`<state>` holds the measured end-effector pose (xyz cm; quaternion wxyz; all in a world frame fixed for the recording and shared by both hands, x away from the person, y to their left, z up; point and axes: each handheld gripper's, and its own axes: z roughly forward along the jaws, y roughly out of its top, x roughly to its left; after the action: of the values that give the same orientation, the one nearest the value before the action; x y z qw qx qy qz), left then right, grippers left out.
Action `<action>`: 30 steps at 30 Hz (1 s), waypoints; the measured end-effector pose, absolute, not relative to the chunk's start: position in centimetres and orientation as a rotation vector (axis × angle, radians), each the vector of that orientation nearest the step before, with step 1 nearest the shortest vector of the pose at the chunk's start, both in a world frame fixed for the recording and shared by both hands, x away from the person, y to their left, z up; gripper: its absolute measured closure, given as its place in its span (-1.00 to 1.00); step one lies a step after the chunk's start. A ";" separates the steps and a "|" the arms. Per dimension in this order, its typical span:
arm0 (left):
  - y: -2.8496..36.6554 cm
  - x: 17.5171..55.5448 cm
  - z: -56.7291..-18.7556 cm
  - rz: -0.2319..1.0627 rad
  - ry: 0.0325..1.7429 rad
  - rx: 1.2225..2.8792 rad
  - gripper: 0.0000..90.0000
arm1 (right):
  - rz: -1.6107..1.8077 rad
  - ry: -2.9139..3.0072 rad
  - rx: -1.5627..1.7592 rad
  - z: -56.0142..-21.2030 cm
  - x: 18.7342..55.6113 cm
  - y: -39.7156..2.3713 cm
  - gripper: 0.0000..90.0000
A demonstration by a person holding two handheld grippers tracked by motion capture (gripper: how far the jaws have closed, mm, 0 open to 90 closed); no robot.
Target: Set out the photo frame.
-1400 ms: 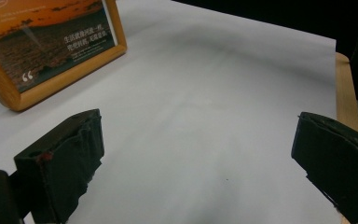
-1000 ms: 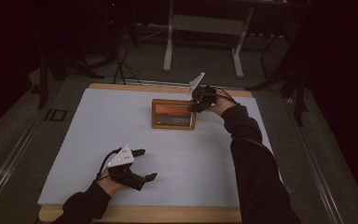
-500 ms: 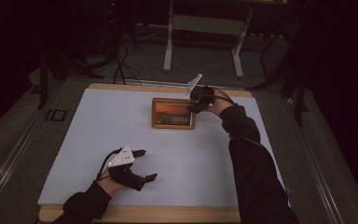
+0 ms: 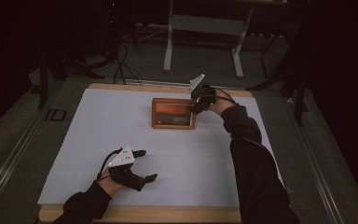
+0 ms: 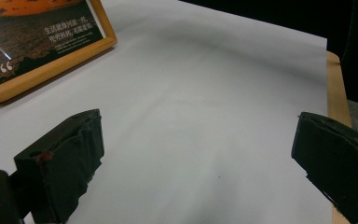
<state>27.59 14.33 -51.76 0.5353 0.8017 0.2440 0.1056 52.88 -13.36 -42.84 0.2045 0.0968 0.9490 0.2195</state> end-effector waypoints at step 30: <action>14.3 27.6 -51.6 0.264 0.587 1.913 -0.94 | 1.099 2.550 0.475 -45.1 43.1 -18.0 -0.68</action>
<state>27.58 14.34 -51.63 0.5324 0.8023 0.2461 0.1108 43.15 -17.98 -45.06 0.1615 0.1663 0.8934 0.3849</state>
